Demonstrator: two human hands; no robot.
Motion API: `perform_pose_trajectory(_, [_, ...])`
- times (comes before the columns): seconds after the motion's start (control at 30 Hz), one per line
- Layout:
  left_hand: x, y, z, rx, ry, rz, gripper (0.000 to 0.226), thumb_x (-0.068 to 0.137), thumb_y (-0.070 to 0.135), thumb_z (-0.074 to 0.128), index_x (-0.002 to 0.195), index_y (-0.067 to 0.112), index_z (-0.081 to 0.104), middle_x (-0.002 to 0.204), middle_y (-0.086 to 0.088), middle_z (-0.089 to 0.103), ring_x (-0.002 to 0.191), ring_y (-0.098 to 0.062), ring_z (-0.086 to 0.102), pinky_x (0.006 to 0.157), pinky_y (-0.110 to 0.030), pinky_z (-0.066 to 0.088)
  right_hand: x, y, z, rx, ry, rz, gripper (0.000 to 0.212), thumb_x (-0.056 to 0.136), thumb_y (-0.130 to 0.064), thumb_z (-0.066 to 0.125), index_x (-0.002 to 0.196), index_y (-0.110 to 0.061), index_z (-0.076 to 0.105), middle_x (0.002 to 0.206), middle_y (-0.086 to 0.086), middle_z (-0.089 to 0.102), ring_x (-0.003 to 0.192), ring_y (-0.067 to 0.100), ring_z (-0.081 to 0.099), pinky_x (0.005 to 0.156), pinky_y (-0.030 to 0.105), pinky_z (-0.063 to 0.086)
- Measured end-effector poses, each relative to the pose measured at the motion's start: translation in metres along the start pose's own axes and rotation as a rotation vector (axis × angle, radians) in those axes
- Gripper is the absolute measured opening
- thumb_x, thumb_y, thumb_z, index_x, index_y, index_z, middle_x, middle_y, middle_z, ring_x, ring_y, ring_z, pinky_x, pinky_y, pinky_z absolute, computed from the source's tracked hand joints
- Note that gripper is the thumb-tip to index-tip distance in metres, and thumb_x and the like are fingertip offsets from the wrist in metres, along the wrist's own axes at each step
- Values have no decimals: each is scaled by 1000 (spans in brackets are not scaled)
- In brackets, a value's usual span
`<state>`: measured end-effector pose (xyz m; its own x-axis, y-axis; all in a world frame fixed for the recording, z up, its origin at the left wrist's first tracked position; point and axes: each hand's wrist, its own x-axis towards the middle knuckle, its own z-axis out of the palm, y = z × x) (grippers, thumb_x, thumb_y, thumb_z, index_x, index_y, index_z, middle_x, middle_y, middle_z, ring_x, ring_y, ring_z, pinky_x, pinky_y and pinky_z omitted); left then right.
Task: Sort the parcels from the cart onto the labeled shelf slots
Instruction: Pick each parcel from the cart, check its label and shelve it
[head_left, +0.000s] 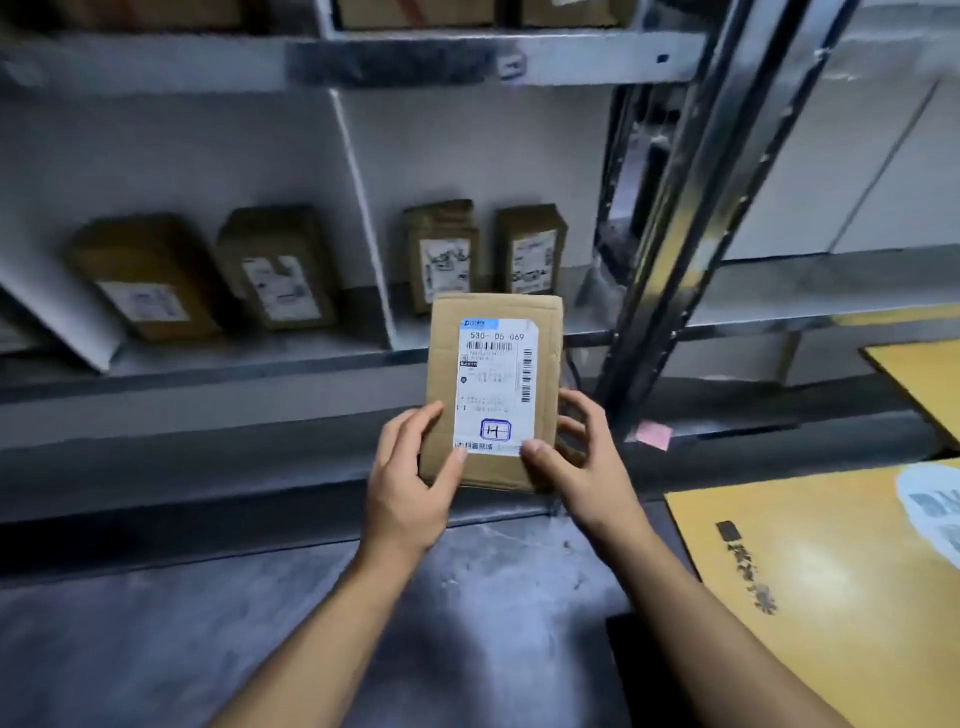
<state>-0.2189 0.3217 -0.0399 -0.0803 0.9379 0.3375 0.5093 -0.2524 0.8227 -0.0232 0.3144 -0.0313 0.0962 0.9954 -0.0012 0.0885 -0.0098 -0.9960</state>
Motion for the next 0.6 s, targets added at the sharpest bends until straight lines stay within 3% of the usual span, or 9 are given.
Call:
perform_pose_trajectory(0.1, [-2, -32, -81, 61, 87, -31, 47, 85, 22, 71, 130, 14, 58, 123, 8, 52, 111, 0, 50, 97, -6, 34, 0, -12, 90, 100, -94, -2, 54, 84, -21, 78, 125, -42, 49, 124, -4, 62, 107, 3, 65, 81, 37, 59])
perform_pose_trajectory(0.17, [-4, -54, -133, 100, 141, -38, 46, 85, 23, 69, 129, 14, 58, 123, 9, 51, 112, -1, 50, 99, -8, 34, -1, -18, 147, 149, -146, -13, 53, 87, -15, 76, 128, -36, 48, 125, 1, 61, 101, -5, 64, 73, 31, 58])
perform_pose_trajectory(0.3, [-18, -86, -243, 172, 280, -122, 49, 81, 28, 65, 128, 17, 58, 119, 8, 52, 109, -3, 53, 95, -8, 36, -4, -30, 245, 153, -249, -31, 53, 89, -11, 72, 131, -34, 47, 127, 2, 59, 95, -12, 63, 70, 28, 59])
perform_pose_trajectory(0.37, [-31, -98, -295, 240, 284, -171, 52, 80, 36, 62, 130, 21, 57, 116, 9, 55, 110, -4, 53, 97, -13, 37, -8, -36, 287, 143, -306, -51, 55, 89, -15, 73, 131, -38, 46, 127, 0, 60, 99, -7, 64, 75, 34, 61])
perform_pose_trajectory(0.47, [-50, -119, -361, 413, 207, -305, 59, 77, 47, 56, 133, 27, 54, 122, 8, 55, 116, -13, 51, 102, -32, 40, -15, -44, 344, 115, -383, -60, 57, 87, -24, 76, 130, -46, 46, 125, -9, 60, 109, 7, 63, 90, 52, 57])
perform_pose_trajectory(0.6, [-66, -144, -437, 630, 98, -498, 59, 83, 48, 58, 139, 31, 47, 132, 5, 51, 124, -19, 47, 104, -37, 40, -23, -59, 415, 74, -483, -94, 62, 85, -30, 77, 135, -41, 42, 132, -3, 57, 115, 15, 60, 94, 52, 56])
